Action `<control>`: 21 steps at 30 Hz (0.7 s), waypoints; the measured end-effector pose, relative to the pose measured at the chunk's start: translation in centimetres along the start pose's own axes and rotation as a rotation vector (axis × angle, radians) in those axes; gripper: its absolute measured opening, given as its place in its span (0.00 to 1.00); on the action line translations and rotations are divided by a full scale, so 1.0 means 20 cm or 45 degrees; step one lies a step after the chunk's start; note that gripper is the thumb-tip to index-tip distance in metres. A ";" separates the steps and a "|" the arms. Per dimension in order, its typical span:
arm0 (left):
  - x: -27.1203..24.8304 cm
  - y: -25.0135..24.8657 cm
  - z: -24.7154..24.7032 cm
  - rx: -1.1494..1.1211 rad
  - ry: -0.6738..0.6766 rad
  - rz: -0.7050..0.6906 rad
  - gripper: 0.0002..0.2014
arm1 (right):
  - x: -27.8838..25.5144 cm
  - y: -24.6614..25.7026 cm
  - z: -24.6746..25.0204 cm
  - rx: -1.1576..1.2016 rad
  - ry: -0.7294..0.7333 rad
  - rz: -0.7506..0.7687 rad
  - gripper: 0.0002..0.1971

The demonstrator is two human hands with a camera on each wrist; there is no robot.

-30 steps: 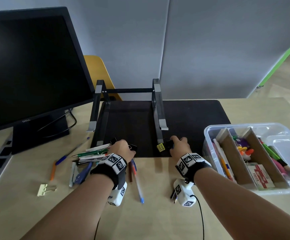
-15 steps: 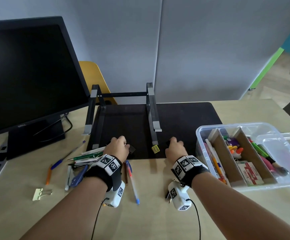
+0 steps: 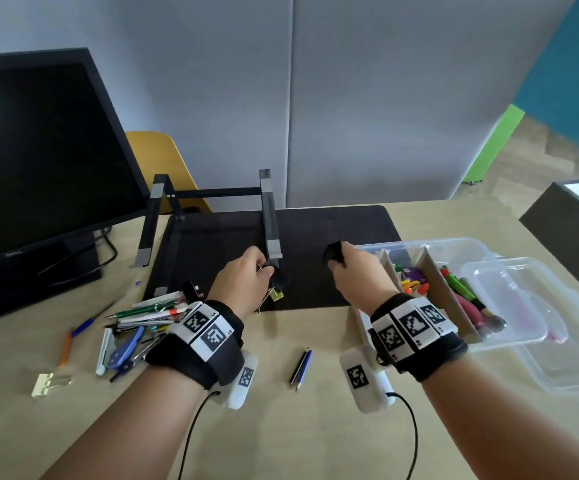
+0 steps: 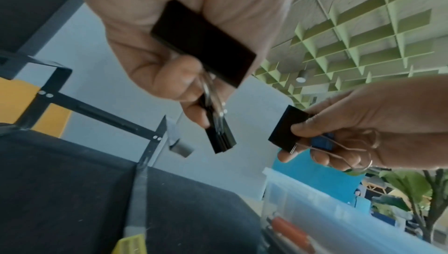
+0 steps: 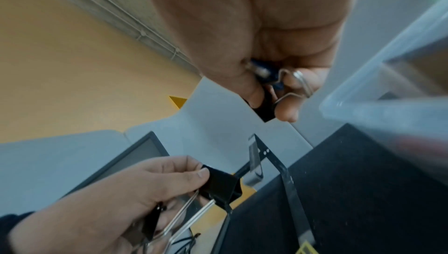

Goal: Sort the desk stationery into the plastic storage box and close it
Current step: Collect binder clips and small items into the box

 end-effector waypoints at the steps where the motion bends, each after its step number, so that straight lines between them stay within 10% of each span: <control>1: -0.02 -0.05 0.00 -0.014 -0.005 -0.022 0.08 | -0.02 -0.02 0.06 0.011 -0.021 0.004 0.10; 11: -0.19 -0.37 -0.09 -0.065 -0.005 -0.112 0.06 | -0.17 -0.43 0.35 0.067 0.009 -0.059 0.04; 21: -0.27 -0.48 -0.23 -0.058 -0.046 -0.074 0.06 | -0.31 -0.69 0.20 -0.046 0.638 -0.073 0.06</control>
Point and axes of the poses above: each hand's wrist, its own x-axis towards the middle knuckle, its own z-axis out of the back of the hand, y = z × x, the point moved 10 cm from there along x, towards the middle knuckle, and after that the axes turned 13 degrees about z, right-handed, at the moved point
